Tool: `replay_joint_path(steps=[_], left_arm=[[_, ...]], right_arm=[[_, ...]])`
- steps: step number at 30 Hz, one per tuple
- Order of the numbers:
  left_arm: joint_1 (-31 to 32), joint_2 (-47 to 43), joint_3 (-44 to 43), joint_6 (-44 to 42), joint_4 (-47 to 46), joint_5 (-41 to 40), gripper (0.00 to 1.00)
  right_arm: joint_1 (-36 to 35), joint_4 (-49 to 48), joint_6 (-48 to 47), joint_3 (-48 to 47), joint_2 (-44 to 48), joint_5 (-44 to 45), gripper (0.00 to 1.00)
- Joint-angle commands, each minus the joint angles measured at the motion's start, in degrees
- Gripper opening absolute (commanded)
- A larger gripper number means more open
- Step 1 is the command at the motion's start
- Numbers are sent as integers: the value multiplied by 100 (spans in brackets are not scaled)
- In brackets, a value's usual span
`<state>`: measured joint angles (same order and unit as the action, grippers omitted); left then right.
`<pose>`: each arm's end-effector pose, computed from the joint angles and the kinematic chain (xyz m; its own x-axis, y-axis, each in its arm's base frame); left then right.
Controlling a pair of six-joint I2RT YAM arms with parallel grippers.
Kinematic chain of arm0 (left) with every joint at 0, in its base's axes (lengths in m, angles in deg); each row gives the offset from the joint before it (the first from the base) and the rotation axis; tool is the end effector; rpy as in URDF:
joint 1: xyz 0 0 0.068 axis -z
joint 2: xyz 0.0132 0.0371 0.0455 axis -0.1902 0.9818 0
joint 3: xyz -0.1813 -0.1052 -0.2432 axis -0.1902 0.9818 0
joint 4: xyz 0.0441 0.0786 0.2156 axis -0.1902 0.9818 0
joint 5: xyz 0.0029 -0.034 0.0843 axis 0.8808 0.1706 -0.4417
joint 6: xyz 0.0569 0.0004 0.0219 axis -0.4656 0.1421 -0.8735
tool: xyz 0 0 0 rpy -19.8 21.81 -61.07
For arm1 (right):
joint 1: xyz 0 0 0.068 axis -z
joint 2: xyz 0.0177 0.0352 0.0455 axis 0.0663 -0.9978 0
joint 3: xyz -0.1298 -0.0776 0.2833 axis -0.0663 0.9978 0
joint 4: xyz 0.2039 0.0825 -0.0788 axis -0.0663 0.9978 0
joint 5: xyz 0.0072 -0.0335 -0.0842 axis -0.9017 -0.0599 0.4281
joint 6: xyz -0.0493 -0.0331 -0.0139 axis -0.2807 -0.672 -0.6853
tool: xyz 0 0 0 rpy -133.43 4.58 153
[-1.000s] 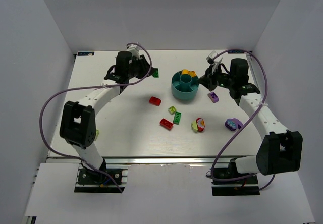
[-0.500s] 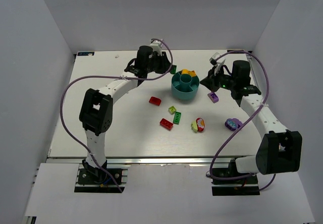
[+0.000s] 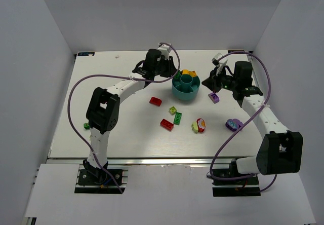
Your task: Sort the legos into containers by color
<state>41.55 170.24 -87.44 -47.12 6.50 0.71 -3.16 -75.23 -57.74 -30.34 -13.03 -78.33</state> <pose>0.4264 -0.2648 0.3050 -0.5627 -0.0155 -0.8265 0.5328 0.7576 -0.3770 0.2717 0.0612 0.3642 -0.1967 -0.2364 -0.9516 -0.7336 0.6794 -0.0171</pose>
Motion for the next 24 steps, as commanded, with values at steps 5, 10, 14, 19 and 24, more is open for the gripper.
replay_joint_path(steps=[5, 10, 14, 19, 24], left_arm=[[105, -39, -184, -145, 211, -255, 19], [123, -92, -210, -32, 299, -439, 51], [123, -171, -403, 65, 351, -484, 60], [123, -512, -650, 136, 755, -808, 57], [-70, -1478, 61, 634, 1370, -1687, 7]], right_arm=[[63, -245, 32, 56, 105, -129, 10], [72, -245, 15, 47, 105, -164, 14], [72, -184, -82, 38, 105, -322, 34], [63, 71, -581, -23, 88, -760, 63], [-199, 1010, -1987, -243, -210, -1701, 90]])
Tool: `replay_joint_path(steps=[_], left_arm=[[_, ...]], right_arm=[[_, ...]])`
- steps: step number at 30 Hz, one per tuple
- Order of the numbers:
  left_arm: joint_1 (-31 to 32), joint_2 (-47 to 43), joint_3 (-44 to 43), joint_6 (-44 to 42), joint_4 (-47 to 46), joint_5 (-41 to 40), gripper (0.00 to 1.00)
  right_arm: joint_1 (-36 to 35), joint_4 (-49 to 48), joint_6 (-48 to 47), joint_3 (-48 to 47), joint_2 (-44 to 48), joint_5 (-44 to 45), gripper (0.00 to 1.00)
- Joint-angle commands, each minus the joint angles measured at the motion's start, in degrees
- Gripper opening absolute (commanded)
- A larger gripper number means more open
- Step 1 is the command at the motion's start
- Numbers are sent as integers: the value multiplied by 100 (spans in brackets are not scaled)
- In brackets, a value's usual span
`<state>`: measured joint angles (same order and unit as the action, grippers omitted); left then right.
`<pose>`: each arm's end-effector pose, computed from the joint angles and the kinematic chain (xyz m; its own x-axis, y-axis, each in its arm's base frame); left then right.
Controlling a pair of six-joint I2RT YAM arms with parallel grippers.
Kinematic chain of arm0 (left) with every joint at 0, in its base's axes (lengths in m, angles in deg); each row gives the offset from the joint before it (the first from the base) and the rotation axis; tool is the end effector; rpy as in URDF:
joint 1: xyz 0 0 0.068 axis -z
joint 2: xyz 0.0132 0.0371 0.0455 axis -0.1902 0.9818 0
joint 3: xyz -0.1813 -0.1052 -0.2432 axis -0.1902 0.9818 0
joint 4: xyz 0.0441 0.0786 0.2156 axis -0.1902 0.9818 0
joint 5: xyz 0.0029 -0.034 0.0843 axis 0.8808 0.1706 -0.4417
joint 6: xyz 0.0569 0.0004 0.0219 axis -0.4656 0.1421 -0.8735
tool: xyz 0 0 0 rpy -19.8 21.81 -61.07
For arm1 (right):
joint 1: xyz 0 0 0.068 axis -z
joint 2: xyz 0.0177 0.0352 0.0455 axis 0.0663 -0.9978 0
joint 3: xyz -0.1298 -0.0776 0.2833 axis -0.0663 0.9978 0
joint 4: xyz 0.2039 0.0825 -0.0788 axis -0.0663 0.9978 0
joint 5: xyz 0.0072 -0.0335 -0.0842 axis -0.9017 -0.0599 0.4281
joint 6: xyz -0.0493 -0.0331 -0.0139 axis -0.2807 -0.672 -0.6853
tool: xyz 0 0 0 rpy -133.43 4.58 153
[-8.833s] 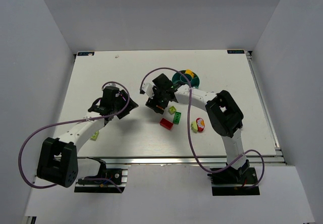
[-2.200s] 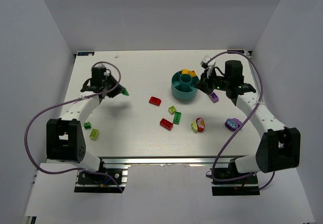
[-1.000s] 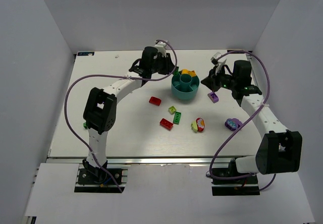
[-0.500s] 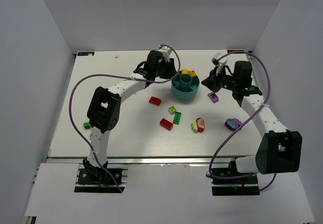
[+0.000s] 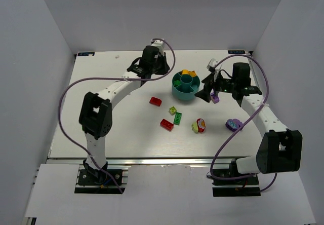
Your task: Sort the legos into containers by color
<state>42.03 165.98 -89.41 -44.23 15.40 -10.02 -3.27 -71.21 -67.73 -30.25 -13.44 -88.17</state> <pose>0.4113 -0.2508 0.3344 -0.5764 -0.0680 -0.8143 0.3763 0.8625 -0.3384 0.2646 0.0667 0.3572 -0.0968 -0.3044 -0.9476 -0.8576 0.5087 -0.0758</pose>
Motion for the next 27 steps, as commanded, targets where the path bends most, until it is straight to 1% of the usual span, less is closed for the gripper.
replay_joint_path(steps=[1, 2, 3, 4, 5, 6, 7, 8, 9, 10, 11, 12, 13, 14, 15, 16, 17, 18, 19, 20, 21, 22, 24, 26, 27], left_arm=[[-188, -1254, 694, 479, 595, -667, 0], [-363, -1674, 933, 628, 778, -676, 0], [-487, -1896, 1188, 777, 876, -685, 0], [-749, -2115, 1721, 1110, 981, -668, 0], [-908, -2579, 1997, 1278, 1148, -615, 0], [-1101, -2818, 2269, 1611, 1236, -545, 0], [-1468, -3064, 2542, 1771, 1333, -544, 0], [-1672, -3571, 3049, 1937, 1525, -553, 6], [-1866, -3838, 3289, 2191, 1614, -649, 13], [-2016, -4093, 3500, 2307, 1728, -763, 22], [-2322, -4321, 3833, 2413, 1982, -886, 42], [-2473, -4689, 3949, 2614, 2141, -1009, 52], [-2735, -4815, 4038, 2694, 2334, -1210, 60], [-2860, -4903, 4099, 2773, 2719, -1299, 69], [-2983, -4982, 4178, 2913, 2923, -1474, 72], [-3402, -4974, 4240, 3037, 3517, -1572, 77], [-3528, -4948, 4241, 3038, 3522, -1607, 77], [-3642, -4904, 4258, 3073, 3853, -1669, 79], [-3747, -4878, 4302, 3195, 3987, -1739, 84], [-3983, -4843, 4337, 3274, 4101, -1801, 86], [-4082, -4825, 4372, 3353, 4190, -1853, 87], [-4204, -4799, 4407, 3546, 4208, -1854, 88], [-4477, -4632, 4495, 3740, 4208, -1845, 89], [-4696, -4439, 4522, 3951, 4147, -1793, 88], [-4759, -4203, 4522, 4004, 4077, -1723, 86]], right_arm=[[-242, 792, -1390, -243, -222, -805, 89], [-277, 881, -1647, -226, -275, -1146, 90], [-330, 960, -1858, -182, -328, -1340, 89], [-356, 1109, -2130, -182, -476, -1516, 89], [-417, 1363, -2394, -269, -582, -1692, 89], [-601, 1748, -2736, -435, -835, -1685, 89], [-742, 2526, -3505, -802, -986, -1529, 87], [-1065, 2743, -3747, -927, -1092, -1388, 83], [-1208, 2797, -3837, -989, -1241, -1273, 79], [-1313, 2763, -3873, -981, -1277, -1176, 69], [-1410, 2615, -3882, -920, -1303, -1123, 64], [-1568, 2544, -3873, -894, -1365, -1114, 59], [-1639, 2491, -3847, -893, -1409, -1105, 50], [-1692, 2429, -3786, -920, -1453, -1105, 47], [-1745, 2246, -3611, -920, -1523, -1122, 46], [-1754, 1818, -3200, -876, -1602, -1140, 47], [-1754, 1814, -3196, -876, -1602, -1140, 50], [-1745, 1692, -3100, -858, -1620, -1079, 54], [-1754, 1482, -2934, -850, -1655, -1035, 58], [-1745, 1401, -2880, -841, -1681, -965, 63], [-1754, 1322, -2819, -841, -1690, -921, 64], [-1745, 1226, -2740, -815, -1716, -903, 65], [-1754, 962, -2450, -806, -1769, -842, 66], [-1745, 743, -2100, -823, -1813, -807, 64], [-1754, 724, -2028, -841, -1831, -771, 63]])
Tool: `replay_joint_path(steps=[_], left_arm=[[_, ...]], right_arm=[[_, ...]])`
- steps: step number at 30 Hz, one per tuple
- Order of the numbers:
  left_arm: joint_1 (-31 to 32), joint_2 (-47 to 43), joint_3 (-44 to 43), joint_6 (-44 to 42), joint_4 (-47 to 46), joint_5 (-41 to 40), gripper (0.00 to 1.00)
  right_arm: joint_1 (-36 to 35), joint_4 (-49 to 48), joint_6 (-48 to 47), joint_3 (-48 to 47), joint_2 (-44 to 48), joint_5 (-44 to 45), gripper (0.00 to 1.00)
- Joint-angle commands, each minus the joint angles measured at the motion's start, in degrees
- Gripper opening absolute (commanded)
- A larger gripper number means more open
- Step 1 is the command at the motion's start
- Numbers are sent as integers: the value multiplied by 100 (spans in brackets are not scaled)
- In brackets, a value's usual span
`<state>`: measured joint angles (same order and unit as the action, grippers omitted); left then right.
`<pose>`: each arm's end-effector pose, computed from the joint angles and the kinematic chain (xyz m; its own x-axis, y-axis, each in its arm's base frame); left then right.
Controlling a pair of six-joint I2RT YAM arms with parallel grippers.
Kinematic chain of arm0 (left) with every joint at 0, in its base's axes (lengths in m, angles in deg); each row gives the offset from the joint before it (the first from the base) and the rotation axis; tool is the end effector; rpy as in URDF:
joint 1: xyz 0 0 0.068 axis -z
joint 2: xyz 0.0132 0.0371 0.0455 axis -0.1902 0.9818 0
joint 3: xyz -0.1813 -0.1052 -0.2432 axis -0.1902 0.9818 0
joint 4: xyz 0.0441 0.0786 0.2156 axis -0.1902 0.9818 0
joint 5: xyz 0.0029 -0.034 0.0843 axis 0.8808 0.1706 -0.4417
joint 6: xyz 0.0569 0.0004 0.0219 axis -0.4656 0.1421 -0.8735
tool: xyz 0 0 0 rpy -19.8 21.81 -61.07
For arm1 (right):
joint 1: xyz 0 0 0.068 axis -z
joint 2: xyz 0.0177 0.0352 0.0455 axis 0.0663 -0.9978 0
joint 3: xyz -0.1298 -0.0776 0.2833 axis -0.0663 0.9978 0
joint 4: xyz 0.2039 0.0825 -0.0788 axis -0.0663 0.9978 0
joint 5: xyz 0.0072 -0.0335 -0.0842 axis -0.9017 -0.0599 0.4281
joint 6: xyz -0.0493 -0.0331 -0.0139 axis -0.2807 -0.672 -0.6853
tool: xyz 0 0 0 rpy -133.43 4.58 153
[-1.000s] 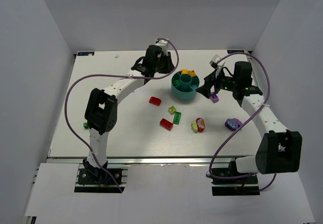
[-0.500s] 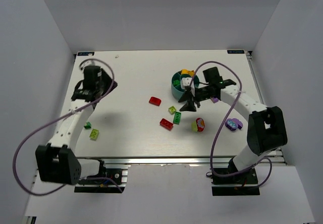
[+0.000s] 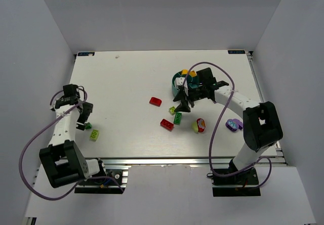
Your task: Sort the legos into containers by color
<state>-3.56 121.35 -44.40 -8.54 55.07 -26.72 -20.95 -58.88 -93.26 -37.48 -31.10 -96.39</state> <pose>0.1739 0.0560 0.2912 -0.2218 -0.8955 -0.3858 -0.9309 0.3123 -0.1897 0.2852 0.1730 0.2941 0.1183 -0.4274 -0.8963 -0.9928 -0.0668 -0.0992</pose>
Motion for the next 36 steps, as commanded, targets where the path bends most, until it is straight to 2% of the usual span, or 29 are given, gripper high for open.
replay_joint_path(steps=[1, 7, 15, 22, 25, 30, 36], left_arm=[[-252, 384, 21, 488, 48, 17, 85], [-402, 1193, -84, 646, -295, 211, 74], [-578, 1589, 153, 708, -963, 326, 70], [-622, 1766, 136, 699, -989, 264, 59], [-648, 1713, 223, 673, -1016, 255, 51], [-701, 1634, 329, 620, -1104, 369, 30], [-683, 1221, 259, 331, -1393, 1106, 4]], right_arm=[[14, -509, 569, -135, -108, 59, 62], [6, -281, 499, -205, -118, 261, 60], [14, -70, 464, -240, -126, 367, 59], [58, 45, 376, -267, -118, 490, 59], [102, 89, 385, -302, -118, 490, 58], [128, 220, 341, -363, -74, 481, 57], [496, 19, 788, -556, 189, 192, 52]])
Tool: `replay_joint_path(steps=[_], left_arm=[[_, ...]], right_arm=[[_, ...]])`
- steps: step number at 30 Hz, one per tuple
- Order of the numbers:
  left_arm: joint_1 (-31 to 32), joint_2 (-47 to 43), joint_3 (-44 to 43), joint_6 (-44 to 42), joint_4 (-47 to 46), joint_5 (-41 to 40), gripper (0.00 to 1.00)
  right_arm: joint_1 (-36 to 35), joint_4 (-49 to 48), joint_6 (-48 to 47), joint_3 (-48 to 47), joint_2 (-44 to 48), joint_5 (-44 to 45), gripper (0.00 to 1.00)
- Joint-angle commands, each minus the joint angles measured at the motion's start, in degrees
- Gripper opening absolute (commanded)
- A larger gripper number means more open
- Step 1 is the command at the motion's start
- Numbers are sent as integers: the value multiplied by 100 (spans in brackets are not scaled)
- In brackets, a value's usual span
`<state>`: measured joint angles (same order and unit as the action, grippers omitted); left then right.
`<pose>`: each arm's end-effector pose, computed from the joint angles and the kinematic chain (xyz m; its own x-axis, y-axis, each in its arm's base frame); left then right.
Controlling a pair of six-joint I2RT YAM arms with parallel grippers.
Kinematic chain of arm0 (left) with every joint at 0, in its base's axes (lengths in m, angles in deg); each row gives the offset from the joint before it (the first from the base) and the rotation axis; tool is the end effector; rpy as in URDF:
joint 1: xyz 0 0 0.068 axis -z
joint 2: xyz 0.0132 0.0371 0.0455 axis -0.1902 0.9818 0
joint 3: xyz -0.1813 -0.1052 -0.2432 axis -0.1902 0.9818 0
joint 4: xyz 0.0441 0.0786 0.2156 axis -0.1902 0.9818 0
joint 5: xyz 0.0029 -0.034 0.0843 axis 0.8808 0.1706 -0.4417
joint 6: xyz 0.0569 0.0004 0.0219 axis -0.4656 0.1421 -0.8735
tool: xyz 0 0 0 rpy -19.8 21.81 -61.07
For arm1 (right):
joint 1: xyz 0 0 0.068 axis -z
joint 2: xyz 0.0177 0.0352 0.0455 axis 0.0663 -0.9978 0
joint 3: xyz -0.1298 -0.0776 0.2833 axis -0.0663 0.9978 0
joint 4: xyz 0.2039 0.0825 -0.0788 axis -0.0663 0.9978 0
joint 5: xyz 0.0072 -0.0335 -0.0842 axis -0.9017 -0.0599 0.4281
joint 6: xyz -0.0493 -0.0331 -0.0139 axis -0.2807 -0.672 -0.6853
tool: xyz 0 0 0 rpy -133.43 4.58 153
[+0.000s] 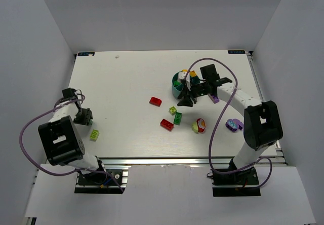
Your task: Sort the legos into containers by color
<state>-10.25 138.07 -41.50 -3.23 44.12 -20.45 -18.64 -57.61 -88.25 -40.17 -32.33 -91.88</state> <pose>0.2210 0.0919 0.2281 -0.0880 -0.9725 -0.2155 -0.9826 0.1203 -0.1418 0.3021 0.1632 0.2969 0.0138 -0.4816 -0.8763 -0.9970 0.0597 -0.0485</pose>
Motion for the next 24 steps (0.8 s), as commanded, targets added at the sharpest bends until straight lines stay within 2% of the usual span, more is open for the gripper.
replay_joint_path(steps=[1, 3, 7, 8, 16, 21, 24], left_arm=[[20, -547, -58, -262, -377, 611, 2], [169, -767, -120, -481, -640, 1103, 0], [766, -882, -278, -702, -1220, 1833, 0], [1133, -891, -356, -720, -1509, 1921, 0], [3006, -497, -981, -1026, -3259, 2659, 0], [3702, 154, -1551, -1545, -4120, 3125, 0], [4089, 681, -2070, -2071, -4210, 3302, 1]], right_arm=[[353, -326, 628, -305, 347, -329, 48], [581, -573, 981, -340, 452, -487, 41], [854, -1162, 1799, -332, 532, -532, 9], [881, -1363, 2096, -314, 549, -470, 0], [1127, -2086, 3557, -60, 769, 110, 0], [1408, -2279, 4067, -42, 690, 119, 0], [1505, -2227, 4130, -15, 725, 93, 0]])
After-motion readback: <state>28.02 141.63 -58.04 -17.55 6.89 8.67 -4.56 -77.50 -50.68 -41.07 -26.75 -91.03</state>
